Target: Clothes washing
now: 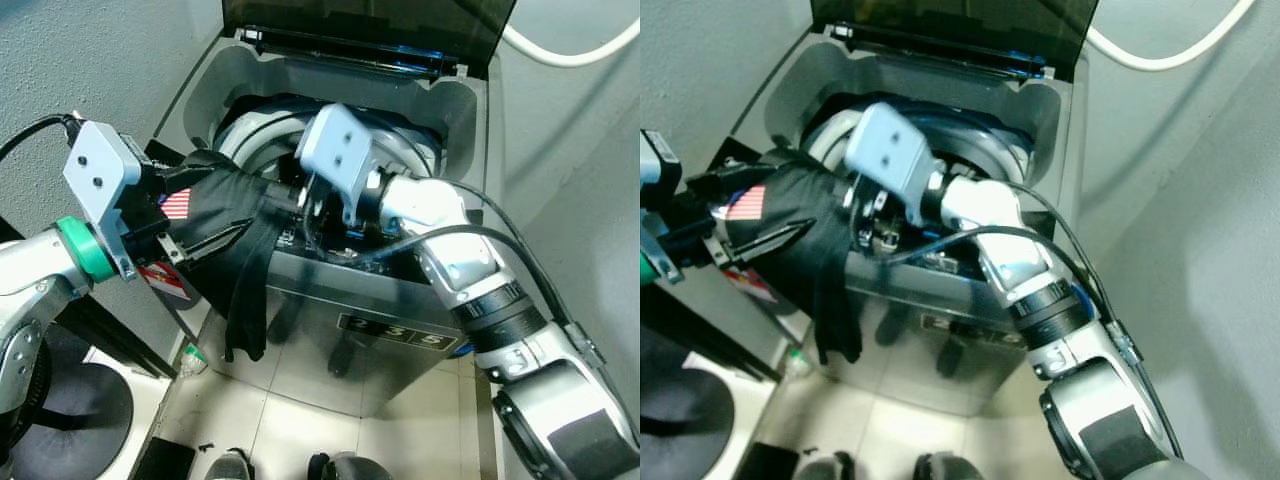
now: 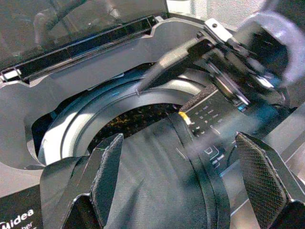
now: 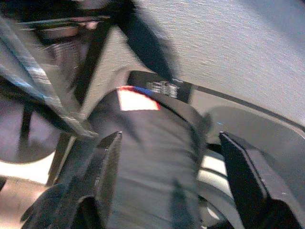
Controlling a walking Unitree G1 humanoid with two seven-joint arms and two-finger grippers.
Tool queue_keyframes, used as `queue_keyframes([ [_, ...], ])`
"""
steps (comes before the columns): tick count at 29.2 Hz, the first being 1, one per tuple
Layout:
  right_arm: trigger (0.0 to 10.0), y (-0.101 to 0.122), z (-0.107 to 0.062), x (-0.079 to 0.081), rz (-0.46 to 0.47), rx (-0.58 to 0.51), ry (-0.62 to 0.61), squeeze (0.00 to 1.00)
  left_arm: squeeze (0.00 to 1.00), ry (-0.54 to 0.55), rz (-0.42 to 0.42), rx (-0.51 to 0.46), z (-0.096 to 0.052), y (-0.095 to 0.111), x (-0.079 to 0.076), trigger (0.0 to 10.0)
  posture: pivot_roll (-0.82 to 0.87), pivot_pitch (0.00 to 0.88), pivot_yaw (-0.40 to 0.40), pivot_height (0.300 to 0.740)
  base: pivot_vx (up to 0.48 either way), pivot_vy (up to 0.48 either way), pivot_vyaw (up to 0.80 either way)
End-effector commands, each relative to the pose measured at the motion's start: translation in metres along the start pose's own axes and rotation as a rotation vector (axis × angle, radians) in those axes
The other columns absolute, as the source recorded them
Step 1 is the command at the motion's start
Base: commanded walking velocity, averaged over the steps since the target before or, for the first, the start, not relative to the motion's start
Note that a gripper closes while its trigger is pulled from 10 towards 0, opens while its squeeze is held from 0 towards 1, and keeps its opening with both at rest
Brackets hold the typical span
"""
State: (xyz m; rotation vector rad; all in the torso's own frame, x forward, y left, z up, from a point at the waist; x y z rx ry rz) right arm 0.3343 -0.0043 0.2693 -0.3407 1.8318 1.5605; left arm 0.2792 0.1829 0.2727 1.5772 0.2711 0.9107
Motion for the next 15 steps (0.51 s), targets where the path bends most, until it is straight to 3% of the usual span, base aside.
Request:
queue_keyframes([
  [1,10.0,0.001,0.004,0.009,-0.033,0.008,0.055,1.0,0.0,-0.011,-0.004,0.018,0.0,-0.003,-0.001,10.0,0.13,0.099,0.038,0.74,0.0,0.0,0.0],
  [2,10.0,0.001,0.007,0.012,-0.048,0.019,0.067,0.0,0.0,-0.011,-0.004,0.018,0.001,-0.003,-0.001,10.0,0.12,0.099,0.038,0.74,0.0,0.0,0.0],
  [5,10.0,0.0,0.01,0.015,-0.055,0.027,0.077,0.0,0.0,-0.011,-0.004,0.018,0.001,-0.003,-0.001,10.0,0.12,0.1,0.039,0.74,0.0,0.0,0.0],
  [10,10.0,-0.002,0.028,0.034,-0.055,0.039,0.122,0.0,0.0,-0.013,-0.004,0.021,0.001,-0.003,-0.001,10.0,0.13,0.101,0.041,0.74,0.0,0.0,0.0],
  [15,10.0,-0.016,0.038,0.036,-0.086,0.12,0.09,0.0,0.0,-0.01,-0.002,0.021,0.001,-0.003,0.0,10.0,0.14,0.096,0.035,0.74,0.0,0.0,0.0],
])
Point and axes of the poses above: a point about 5 cm out from each wrist's last joint towards the gripper, its own z axis pointing out of the wrist towards the gripper, its own y axis along the axis of the wrist's last joint, x = y × z, the point moved 2 cm from there along z, pointing out of the wrist towards the gripper, and after that the axes turned 2 degrees about z, right-handed, at the moved point
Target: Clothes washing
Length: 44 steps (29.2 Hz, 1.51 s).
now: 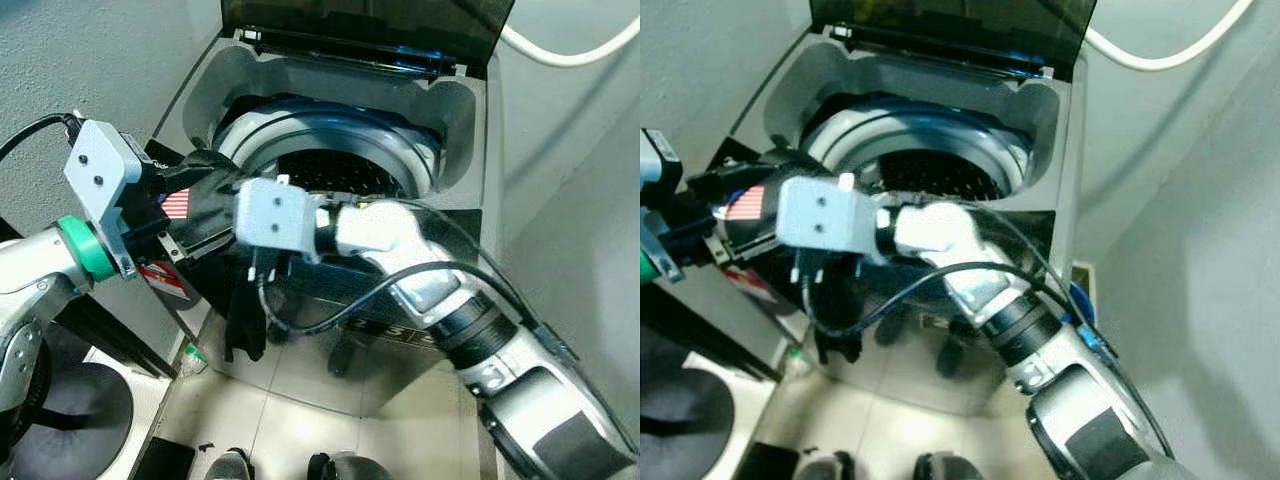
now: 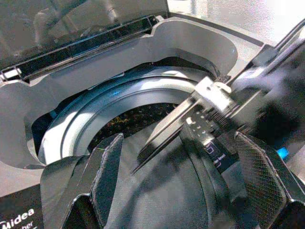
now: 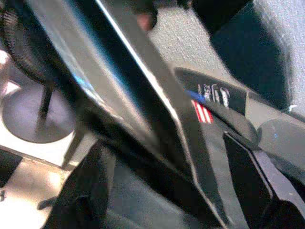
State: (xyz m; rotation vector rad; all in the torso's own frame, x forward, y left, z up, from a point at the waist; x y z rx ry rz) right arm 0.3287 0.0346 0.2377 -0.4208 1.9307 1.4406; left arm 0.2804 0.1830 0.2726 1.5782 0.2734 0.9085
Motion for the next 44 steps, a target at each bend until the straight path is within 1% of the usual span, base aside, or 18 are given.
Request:
queue_keyframes([
  [1,10.0,-0.009,0.002,0.003,-0.041,0.056,0.002,0.0,0.0,-0.008,0.0,0.019,0.0,-0.002,-0.001,10.0,0.14,0.096,0.035,0.74,0.0,0.0,0.0],
  [4,10.0,-0.012,0.001,0.004,-0.051,0.072,0.006,0.0,0.0,-0.007,0.0,0.019,-0.001,-0.002,-0.001,10.0,0.14,0.096,0.035,0.74,0.0,0.0,0.0],
  [6,10.0,-0.019,-0.002,0.007,-0.073,0.102,0.021,0.0,0.0,-0.005,0.0,0.021,-0.001,-0.003,-0.002,10.0,0.13,0.093,0.031,0.74,0.0,0.0,0.0],
  [7,10.0,-0.026,-0.005,0.009,-0.096,0.14,0.013,0.0,0.0,-0.003,-0.001,0.02,-0.002,-0.003,-0.002,10.0,0.13,0.091,0.03,0.74,0.0,0.0,0.0],
  [15,10.0,-0.039,-0.013,0.011,-0.147,0.21,0.024,0.0,0.0,0.0,-0.001,0.018,-0.002,-0.003,-0.002,10.0,0.13,0.087,0.029,0.74,0.0,0.0,0.0],
  [16,4.3,-0.041,-0.015,0.01,-0.153,0.217,0.029,0.0,0.0,0.0,-0.001,0.018,-0.002,-0.004,-0.001,10.0,0.13,0.087,0.029,0.74,0.0,0.0,0.0],
  [17,1.1,-0.042,-0.017,0.01,-0.157,0.223,0.035,0.0,0.0,0.0,-0.002,0.018,-0.002,-0.004,-0.001,10.0,0.13,0.08,0.029,0.74,0.0,0.0,0.0],
  [18,0.0,-0.044,-0.018,0.01,-0.158,0.228,0.04,0.0,0.0,0.0,-0.002,0.018,-0.002,-0.004,-0.001,10.0,0.13,0.08,0.029,0.74,0.0,0.0,0.0],
  [22,0.0,-0.047,-0.021,0.013,-0.151,0.236,0.081,0.0,0.0,0.0,-0.002,0.016,-0.002,-0.004,-0.001,10.0,0.13,0.08,0.029,0.74,0.0,0.0,0.0],
  [25,0.0,-0.047,-0.021,0.014,-0.151,0.236,0.088,0.0,0.0,0.0,-0.002,0.015,-0.002,-0.004,-0.001,10.0,0.13,0.08,0.029,0.74,0.0,0.0,0.0],
  [28,0.0,-0.048,-0.022,0.022,-0.141,0.227,0.137,0.0,0.0,0.001,-0.002,0.015,-0.002,-0.004,-0.001,10.0,0.13,0.079,0.027,0.74,0.0,0.0,0.0],
  [30,0.0,-0.048,-0.022,0.024,-0.137,0.222,0.151,0.0,0.0,0.002,-0.002,0.015,-0.002,-0.004,-0.001,10.0,0.13,0.082,0.027,0.74,0.0,0.0,0.0],
  [44,0.0,-0.045,-0.023,0.024,-0.117,0.203,0.166,0.0,0.0,0.007,-0.006,0.016,-0.003,-0.004,-0.002,10.0,0.13,0.096,0.021,0.74,0.0,0.0,0.0],
])
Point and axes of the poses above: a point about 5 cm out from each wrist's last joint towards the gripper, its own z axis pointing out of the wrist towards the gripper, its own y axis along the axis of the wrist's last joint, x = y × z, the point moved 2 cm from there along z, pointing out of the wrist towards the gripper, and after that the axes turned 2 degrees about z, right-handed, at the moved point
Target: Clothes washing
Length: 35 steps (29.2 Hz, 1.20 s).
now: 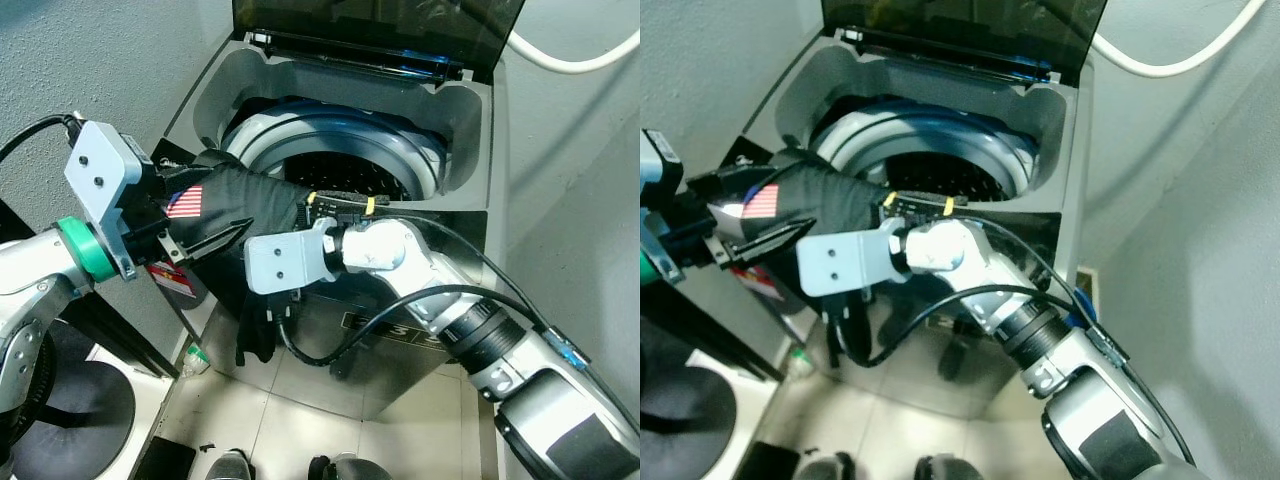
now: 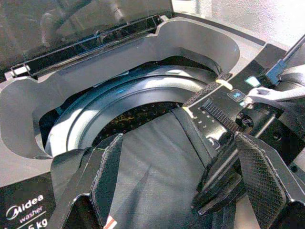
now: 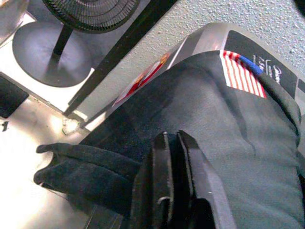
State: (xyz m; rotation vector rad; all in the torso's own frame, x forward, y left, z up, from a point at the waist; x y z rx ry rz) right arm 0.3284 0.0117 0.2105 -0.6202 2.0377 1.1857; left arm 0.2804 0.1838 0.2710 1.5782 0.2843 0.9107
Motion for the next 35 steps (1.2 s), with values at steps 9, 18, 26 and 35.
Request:
queue_keyframes([
  [9,3.1,0.01,-0.009,-0.027,0.128,-0.112,-0.191,0.0,0.0,0.001,-0.003,0.006,-0.001,-0.001,-0.003,10.0,0.12,0.107,0.012,0.74,0.0,0.0,0.0],
  [18,10.0,0.034,-0.037,-0.07,0.337,-0.308,-0.437,0.26,0.0,0.004,-0.01,0.003,-0.003,-0.002,-0.005,10.0,0.1,0.124,0.007,0.74,0.0,0.0,0.0],
  [26,10.0,0.03,-0.062,-0.051,0.366,-0.309,-0.306,1.0,0.0,0.0,-0.013,0.003,-0.001,-0.003,-0.005,10.0,0.09,0.127,0.012,0.74,0.0,0.0,0.0],
  [35,10.0,0.032,-0.068,-0.049,0.381,-0.311,-0.292,1.0,0.0,-0.002,-0.019,0.004,-0.001,-0.004,-0.007,10.0,0.06,0.132,0.017,0.74,0.0,0.0,0.0],
])
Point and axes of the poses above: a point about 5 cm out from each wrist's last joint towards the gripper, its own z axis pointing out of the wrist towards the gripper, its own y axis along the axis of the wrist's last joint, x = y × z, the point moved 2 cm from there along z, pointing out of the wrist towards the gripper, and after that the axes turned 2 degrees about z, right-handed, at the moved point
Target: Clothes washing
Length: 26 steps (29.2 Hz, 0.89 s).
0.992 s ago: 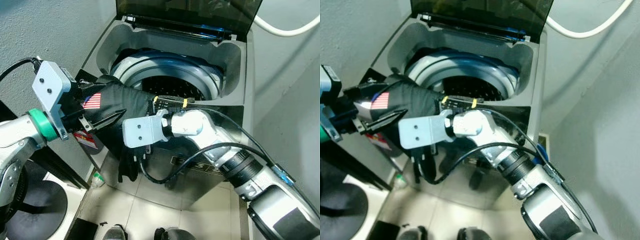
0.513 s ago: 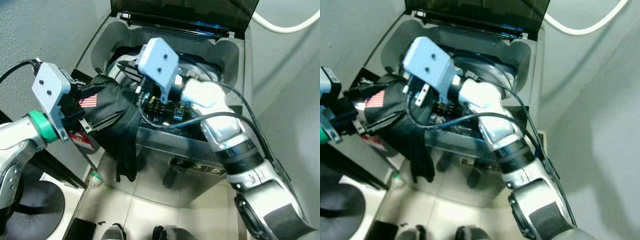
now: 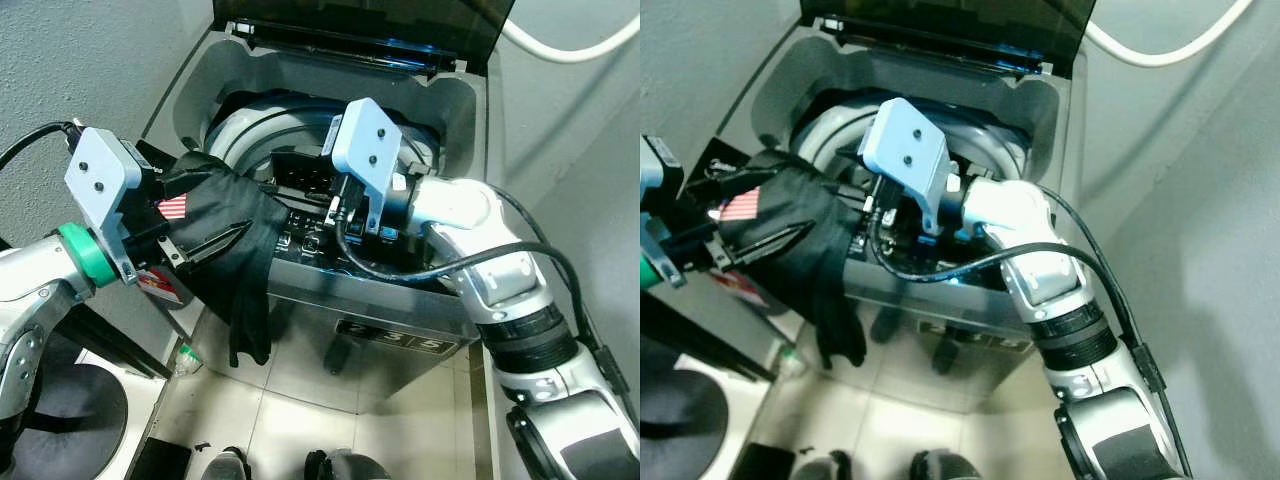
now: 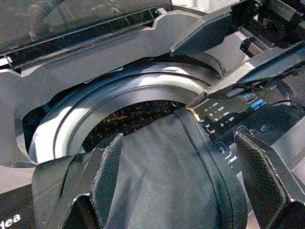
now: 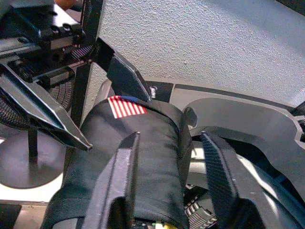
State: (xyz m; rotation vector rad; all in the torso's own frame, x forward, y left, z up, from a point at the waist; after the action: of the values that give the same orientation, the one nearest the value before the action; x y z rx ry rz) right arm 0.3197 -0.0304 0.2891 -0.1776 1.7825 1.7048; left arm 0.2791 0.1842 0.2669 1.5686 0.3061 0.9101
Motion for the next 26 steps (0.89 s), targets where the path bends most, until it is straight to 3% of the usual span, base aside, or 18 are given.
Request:
queue_keyframes([
  [1,10.0,0.002,0.0,0.005,0.014,-0.013,0.012,1.0,0.0,-0.018,-0.003,0.003,0.001,-0.001,-0.004,10.0,0.06,0.127,0.021,0.74,0.0,0.0,0.0],
  [16,10.0,0.001,0.0,0.006,0.007,0.004,0.017,1.0,0.0,-0.017,0.007,0.0,0.002,0.0,-0.001,10.0,0.08,0.097,0.018,0.74,0.0,0.0,0.0],
  [17,10.0,0.0,0.0,0.005,0.0,0.008,0.009,0.0,0.0,-0.016,0.009,0.001,0.002,0.0,0.0,10.0,0.09,0.089,0.021,0.74,0.0,0.0,0.0],
  [26,10.0,-0.008,-0.005,0.007,-0.011,0.06,0.027,0.0,0.0,-0.008,0.022,-0.001,0.001,0.003,0.001,10.0,0.11,0.092,0.007,0.74,0.0,0.0,0.0],
])
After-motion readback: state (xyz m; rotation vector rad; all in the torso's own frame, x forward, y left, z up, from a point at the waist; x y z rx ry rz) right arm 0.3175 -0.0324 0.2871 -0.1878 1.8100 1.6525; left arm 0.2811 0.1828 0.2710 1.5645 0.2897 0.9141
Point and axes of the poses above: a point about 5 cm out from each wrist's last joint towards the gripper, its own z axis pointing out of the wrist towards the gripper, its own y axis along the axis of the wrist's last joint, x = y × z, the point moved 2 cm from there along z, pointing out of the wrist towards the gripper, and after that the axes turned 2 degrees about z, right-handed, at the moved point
